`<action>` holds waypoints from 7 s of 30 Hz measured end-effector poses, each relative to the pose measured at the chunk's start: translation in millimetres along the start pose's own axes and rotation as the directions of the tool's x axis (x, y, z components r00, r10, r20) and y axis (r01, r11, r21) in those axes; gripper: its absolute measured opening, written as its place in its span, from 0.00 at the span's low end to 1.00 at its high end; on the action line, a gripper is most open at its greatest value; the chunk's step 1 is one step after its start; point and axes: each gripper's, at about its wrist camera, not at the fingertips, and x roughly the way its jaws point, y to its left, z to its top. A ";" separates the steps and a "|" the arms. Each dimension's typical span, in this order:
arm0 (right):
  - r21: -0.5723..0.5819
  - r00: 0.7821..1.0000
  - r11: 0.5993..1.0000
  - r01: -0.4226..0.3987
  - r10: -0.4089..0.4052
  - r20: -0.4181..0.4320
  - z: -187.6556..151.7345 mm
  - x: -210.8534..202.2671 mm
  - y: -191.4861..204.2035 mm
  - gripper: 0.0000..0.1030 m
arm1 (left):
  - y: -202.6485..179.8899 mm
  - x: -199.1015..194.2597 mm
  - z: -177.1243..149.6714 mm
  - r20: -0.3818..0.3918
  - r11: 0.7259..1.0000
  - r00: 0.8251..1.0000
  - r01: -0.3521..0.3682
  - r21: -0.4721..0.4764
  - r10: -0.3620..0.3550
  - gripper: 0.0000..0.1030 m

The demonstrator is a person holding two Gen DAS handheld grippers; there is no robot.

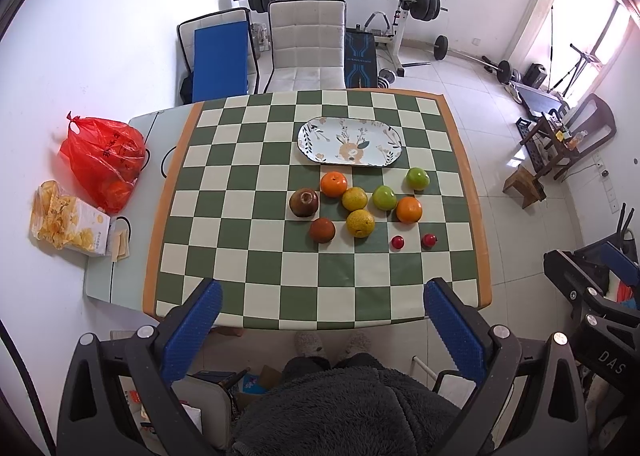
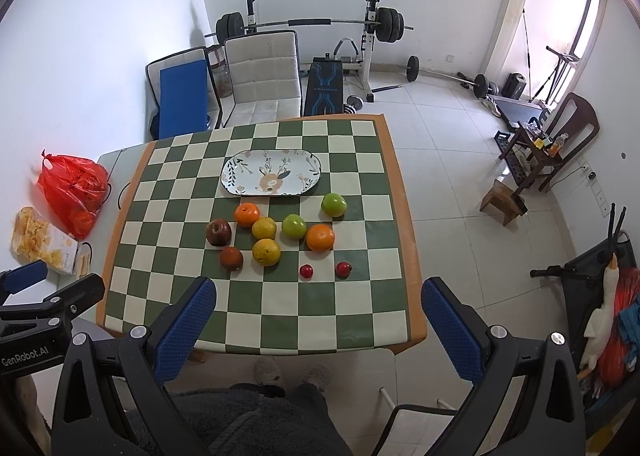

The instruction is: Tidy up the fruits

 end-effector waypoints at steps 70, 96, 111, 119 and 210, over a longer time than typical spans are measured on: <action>0.203 0.869 0.977 -0.065 0.155 -0.470 23.7 475.0 -38.7 0.83 | 34.1 418.8 116.7 -0.466 0.986 0.884 -0.104 -0.129 0.032 0.95; 0.154 0.825 0.976 -0.153 0.212 -0.523 19.7 497.7 -36.8 0.65 | 23.9 441.5 100.9 -0.475 0.993 0.876 -0.112 -0.038 0.080 0.62; 0.091 0.890 0.953 -0.288 0.301 -0.343 170.6 479.9 12.3 0.65 | -11.7 394.5 233.1 -0.317 0.994 0.946 0.042 -0.099 -0.071 0.62; 0.013 0.879 0.966 -0.260 0.242 -0.410 217.3 553.9 51.0 0.65 | -11.7 485.0 295.1 -0.451 0.987 0.886 0.042 -0.156 -0.109 0.62; 0.121 0.881 0.975 -0.184 0.218 -0.420 67.9 475.9 19.4 0.69 | 38.7 364.4 108.3 -0.323 0.983 0.931 -0.185 -0.019 0.169 0.99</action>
